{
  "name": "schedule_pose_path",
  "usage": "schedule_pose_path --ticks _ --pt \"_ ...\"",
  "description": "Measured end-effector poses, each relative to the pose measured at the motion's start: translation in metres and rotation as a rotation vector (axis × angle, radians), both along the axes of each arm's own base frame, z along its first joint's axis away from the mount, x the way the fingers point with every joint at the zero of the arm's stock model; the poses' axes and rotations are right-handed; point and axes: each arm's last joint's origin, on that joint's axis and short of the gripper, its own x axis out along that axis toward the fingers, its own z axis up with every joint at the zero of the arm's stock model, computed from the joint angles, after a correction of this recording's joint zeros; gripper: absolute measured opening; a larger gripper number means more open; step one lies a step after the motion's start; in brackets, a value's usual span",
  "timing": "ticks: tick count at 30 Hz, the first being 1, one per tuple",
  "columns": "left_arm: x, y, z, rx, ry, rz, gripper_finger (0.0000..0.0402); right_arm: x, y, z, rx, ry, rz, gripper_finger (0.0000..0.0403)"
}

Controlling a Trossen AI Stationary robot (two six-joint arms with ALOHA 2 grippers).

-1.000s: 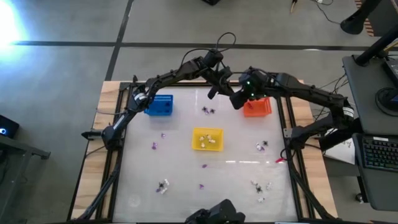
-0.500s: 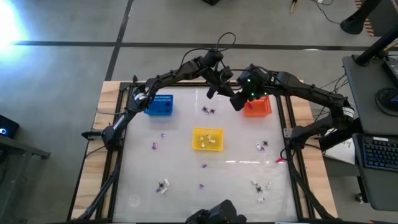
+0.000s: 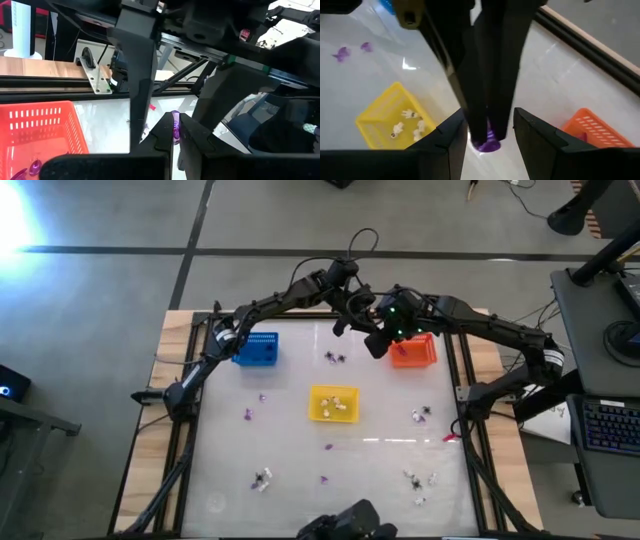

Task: Sort Halloween decoration
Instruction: Put the purple witch hat toy into the orange bin

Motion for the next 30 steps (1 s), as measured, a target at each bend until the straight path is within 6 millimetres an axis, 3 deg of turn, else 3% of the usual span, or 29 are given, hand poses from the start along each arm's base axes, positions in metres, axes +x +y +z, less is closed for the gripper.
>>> schedule_pose_path --ticks 8,17,30 --pt "-0.0023 0.0045 0.0000 0.000 0.001 0.010 0.0000 -0.0028 0.0008 0.0052 -0.025 -0.023 -0.010 0.0118" --pt "-0.0034 0.0068 0.0002 0.001 -0.002 0.016 0.0000 -0.0026 0.0003 0.0049 -0.025 -0.023 -0.014 0.0032" --pt "-0.0045 0.0090 0.0005 0.001 -0.004 0.020 0.0000 -0.0029 0.0005 0.0049 -0.023 -0.022 -0.019 0.0031"
